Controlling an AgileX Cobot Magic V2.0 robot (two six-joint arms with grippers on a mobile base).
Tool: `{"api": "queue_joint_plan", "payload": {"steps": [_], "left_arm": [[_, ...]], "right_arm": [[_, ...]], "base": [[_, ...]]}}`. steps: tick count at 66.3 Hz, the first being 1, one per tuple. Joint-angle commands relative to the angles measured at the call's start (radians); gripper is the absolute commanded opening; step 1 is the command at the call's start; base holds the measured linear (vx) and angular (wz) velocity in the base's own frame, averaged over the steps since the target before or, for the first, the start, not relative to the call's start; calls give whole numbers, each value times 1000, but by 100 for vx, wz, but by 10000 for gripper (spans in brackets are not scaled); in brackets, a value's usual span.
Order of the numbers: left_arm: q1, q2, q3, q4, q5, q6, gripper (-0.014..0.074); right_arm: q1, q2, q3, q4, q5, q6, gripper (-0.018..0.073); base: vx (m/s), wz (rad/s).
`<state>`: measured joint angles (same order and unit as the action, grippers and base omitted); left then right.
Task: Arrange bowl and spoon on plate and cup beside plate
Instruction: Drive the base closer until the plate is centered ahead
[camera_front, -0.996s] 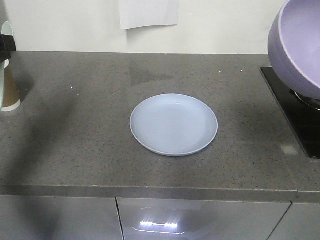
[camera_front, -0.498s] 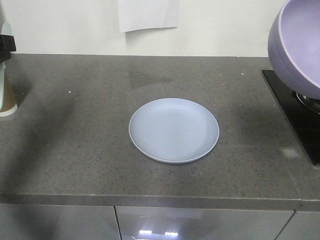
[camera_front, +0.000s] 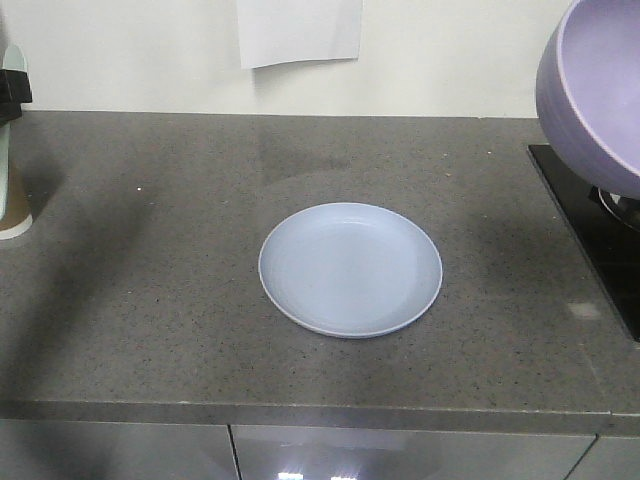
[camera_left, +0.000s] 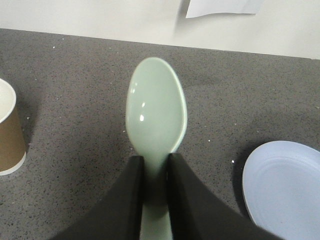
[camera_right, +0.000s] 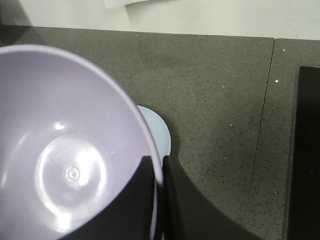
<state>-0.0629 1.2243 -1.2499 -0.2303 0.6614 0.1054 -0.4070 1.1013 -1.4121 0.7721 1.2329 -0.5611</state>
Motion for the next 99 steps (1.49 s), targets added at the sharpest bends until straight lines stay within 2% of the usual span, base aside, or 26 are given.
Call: {"api": "queue_joint_plan", "payload": {"steps": [1, 99], "left_arm": [[-3, -27, -23, -16, -60, -3, -6], [-3, -27, -23, -16, -60, -3, -6]], "right_arm": [[-2, -16, -27, 50, -46, -9, -4], [-2, -16, -27, 50, -46, -9, -4]], "base": [[3, 0], [3, 0]]}}
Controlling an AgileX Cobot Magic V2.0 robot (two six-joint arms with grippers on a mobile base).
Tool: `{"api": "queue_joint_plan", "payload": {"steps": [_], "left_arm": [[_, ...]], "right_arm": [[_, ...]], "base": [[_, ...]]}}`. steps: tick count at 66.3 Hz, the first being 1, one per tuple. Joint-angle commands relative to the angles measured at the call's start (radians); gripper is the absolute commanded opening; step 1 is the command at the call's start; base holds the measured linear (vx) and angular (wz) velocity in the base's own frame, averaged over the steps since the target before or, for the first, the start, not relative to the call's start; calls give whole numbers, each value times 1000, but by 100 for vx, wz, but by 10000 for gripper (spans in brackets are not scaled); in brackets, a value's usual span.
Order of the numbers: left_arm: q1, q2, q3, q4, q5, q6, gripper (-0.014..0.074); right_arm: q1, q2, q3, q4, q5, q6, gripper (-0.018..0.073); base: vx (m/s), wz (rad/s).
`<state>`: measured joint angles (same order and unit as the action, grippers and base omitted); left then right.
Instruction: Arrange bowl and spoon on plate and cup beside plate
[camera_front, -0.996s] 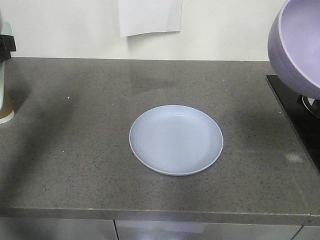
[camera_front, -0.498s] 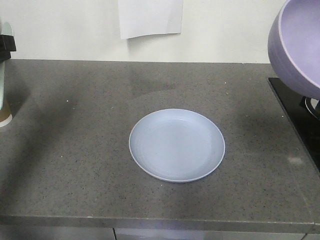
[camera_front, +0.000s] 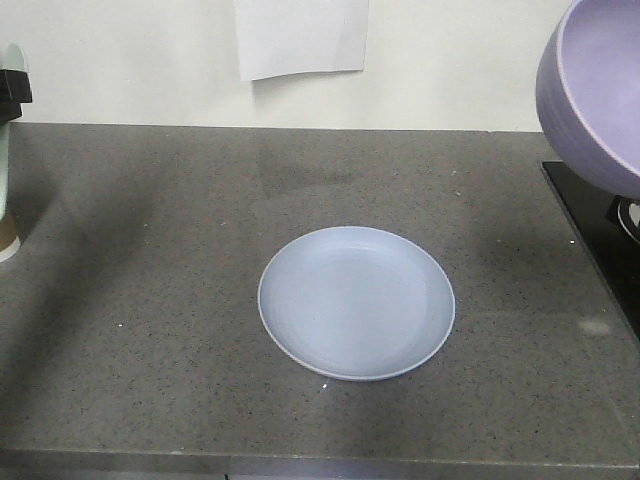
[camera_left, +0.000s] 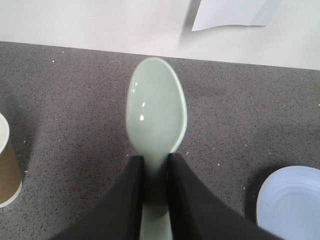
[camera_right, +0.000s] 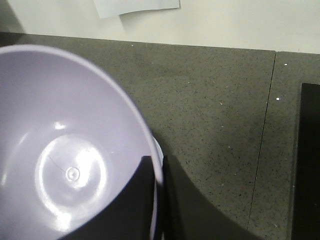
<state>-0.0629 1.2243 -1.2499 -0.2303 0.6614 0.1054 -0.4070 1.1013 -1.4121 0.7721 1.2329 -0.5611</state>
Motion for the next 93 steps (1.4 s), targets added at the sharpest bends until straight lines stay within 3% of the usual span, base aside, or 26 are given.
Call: {"api": "queue_joint_plan", "payload": {"steps": [1, 93], "left_arm": [[-3, -27, -23, -16, -60, -3, -6], [-3, -27, -23, -16, -60, -3, -6]], "right_arm": [[-2, -16, -27, 50, -46, -9, -4], [-2, -16, -27, 50, -46, -9, -4]], "base": [[3, 1], [3, 0]]}}
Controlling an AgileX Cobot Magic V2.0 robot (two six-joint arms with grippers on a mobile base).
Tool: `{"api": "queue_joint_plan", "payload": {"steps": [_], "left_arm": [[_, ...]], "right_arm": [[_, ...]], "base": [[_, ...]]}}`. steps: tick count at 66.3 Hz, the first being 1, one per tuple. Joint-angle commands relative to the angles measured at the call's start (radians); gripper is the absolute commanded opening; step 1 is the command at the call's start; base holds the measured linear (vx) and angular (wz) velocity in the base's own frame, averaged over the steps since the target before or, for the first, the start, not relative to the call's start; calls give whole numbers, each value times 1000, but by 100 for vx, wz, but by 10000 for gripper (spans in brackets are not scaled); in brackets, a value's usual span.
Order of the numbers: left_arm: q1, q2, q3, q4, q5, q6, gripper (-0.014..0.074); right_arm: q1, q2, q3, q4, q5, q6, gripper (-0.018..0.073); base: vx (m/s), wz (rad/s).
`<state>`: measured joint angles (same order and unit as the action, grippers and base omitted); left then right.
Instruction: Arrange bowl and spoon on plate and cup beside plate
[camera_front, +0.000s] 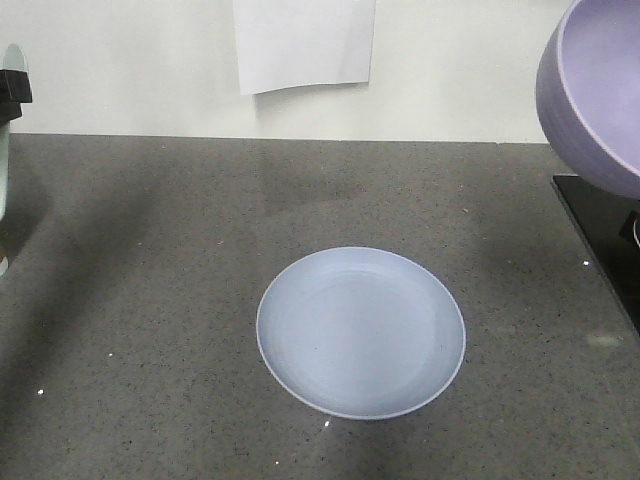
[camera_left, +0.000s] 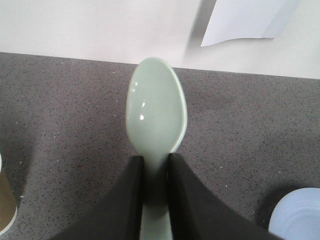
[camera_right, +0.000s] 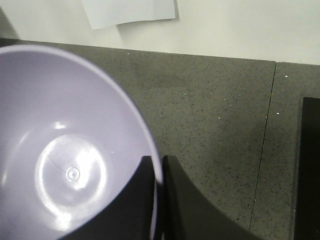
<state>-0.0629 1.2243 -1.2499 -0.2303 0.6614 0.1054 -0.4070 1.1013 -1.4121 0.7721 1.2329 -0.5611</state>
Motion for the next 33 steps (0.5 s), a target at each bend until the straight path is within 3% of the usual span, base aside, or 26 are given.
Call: {"api": "queue_joint_plan", "payload": {"steps": [1, 33], "left_arm": [[-3, -27, -23, -16, -60, -3, -6], [-3, -27, -23, -16, -60, -3, -6]], "right_arm": [[-2, -16, -27, 50, -46, -9, -4], [-2, -16, -27, 50, -46, -9, -4]], "base": [[2, 0], [2, 0]]}}
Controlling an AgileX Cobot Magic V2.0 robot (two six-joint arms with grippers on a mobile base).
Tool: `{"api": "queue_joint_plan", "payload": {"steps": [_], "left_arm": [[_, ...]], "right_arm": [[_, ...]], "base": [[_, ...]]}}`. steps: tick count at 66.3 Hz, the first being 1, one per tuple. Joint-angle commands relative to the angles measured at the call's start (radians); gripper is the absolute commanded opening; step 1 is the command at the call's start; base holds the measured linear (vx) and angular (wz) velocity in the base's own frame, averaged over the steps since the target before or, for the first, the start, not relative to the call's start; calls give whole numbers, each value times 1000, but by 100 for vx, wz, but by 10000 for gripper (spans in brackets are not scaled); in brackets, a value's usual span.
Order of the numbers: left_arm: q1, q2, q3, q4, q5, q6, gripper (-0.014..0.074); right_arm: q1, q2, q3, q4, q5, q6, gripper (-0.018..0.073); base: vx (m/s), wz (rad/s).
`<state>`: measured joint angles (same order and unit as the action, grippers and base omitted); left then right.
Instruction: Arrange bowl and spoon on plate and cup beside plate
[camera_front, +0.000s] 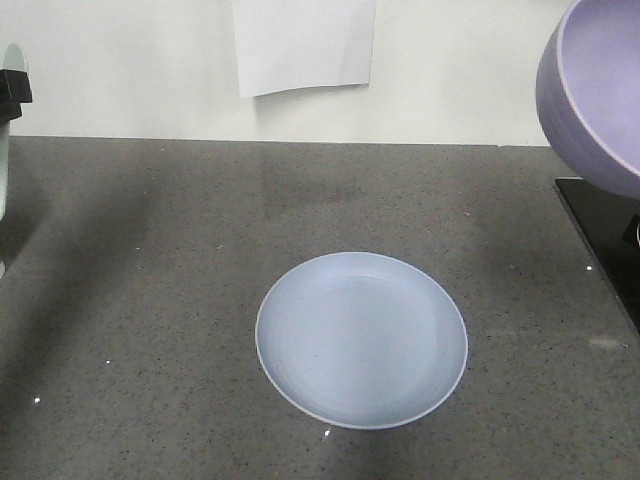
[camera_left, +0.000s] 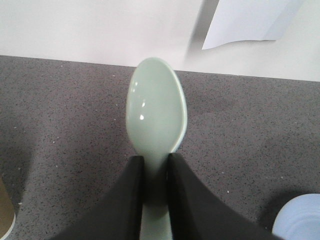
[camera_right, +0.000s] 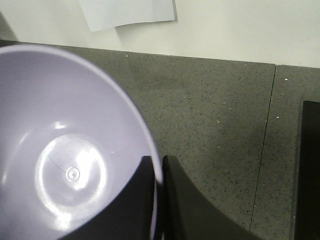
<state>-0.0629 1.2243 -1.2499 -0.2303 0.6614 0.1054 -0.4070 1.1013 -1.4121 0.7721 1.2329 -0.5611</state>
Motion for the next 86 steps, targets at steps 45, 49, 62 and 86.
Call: {"api": "queue_joint_plan", "payload": {"steps": [45, 49, 62, 86], "left_arm": [[-3, -27, -23, -16, -60, -3, -6], [-3, -27, -23, -16, -60, -3, -6], [-3, -27, -23, -16, -60, -3, -6], [-3, -27, -23, -16, -60, -3, -6]], "right_arm": [[-2, -16, -27, 50, -46, -9, -4], [-2, -16, -27, 50, -46, -9, -4], [-2, -16, -27, 50, -46, -9, -4], [-2, -16, -27, 50, -46, -9, -4]], "base": [[2, 0], [2, 0], [2, 0], [1, 0]]}}
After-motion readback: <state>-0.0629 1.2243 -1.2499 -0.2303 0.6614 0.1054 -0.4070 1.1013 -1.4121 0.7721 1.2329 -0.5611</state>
